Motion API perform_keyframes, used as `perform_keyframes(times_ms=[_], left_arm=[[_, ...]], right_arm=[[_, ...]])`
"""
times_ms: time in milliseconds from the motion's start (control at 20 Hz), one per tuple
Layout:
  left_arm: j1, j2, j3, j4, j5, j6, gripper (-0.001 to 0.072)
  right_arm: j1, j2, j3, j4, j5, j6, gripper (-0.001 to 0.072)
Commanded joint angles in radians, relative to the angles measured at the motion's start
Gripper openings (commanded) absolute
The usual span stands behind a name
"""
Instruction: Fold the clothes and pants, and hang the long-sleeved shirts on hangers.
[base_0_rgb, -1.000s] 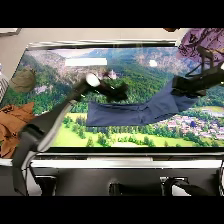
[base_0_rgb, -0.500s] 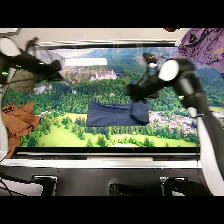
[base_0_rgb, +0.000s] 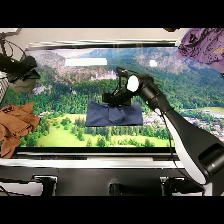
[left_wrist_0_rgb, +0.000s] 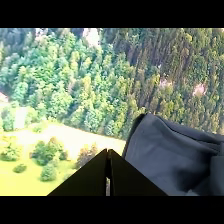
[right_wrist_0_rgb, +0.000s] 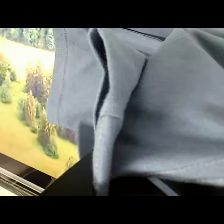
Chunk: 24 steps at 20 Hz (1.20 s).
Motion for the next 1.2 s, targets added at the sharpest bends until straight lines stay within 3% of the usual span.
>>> perform_keyframes(times_ms=[0, 200, 250, 350, 400, 500, 600, 750, 850, 950, 1150], left_arm=[[0.008, -0.001, -0.002, 0.005, 0.003, 0.008, 0.0016], [0.007, -0.002, -0.002, 0.005, 0.024, 0.007, 0.0016], [0.007, -0.003, -0.002, 0.005, 0.024, 0.007, 0.0016], [0.007, -0.003, -0.002, 0.005, 0.024, 0.007, 0.0016], [0.007, -0.003, -0.002, 0.005, 0.024, 0.007, 0.0016], [0.007, -0.003, -0.002, 0.005, 0.024, 0.006, 0.0016], [0.007, -0.003, -0.002, 0.005, 0.024, 0.006, 0.0016], [0.007, -0.003, -0.002, 0.005, 0.024, 0.003, 0.0016], [0.007, -0.003, -0.002, 0.006, 0.024, 0.003, 0.0016], [0.007, -0.003, -0.002, 0.005, 0.024, 0.003, 0.0016], [0.007, -0.003, -0.002, 0.005, 0.024, 0.004, 0.0016]], right_arm=[[0.007, -0.038, 0.002, 0.043, -0.034, -0.012, 0.003], [0.008, -0.068, 0.002, 0.111, -0.129, -0.012, 0.0035], [0.008, -0.075, 0.002, 0.133, -0.152, -0.012, 0.0089], [0.008, -0.081, 0.002, 0.173, -0.192, -0.027, 0.0332], [0.007, -0.076, 0.002, 0.213, -0.208, -0.07, 0.0406], [0.007, -0.047, 0.002, 0.285, -0.215, -0.161, 0.0424], [0.003, 0.008, 0.002, 0.26, -0.172, -0.198, 0.0424], [-0.051, 0.105, 0.002, 0.171, -0.106, -0.167, 0.0426], [-0.148, 0.159, 0.002, 0.171, -0.077, -0.161, 0.0492], [-0.285, 0.186, 0.002, 0.174, -0.027, -0.179, 0.0499], [-0.582, 0.153, -0.026, 0.219, 0.147, -0.331, 0.0503]])
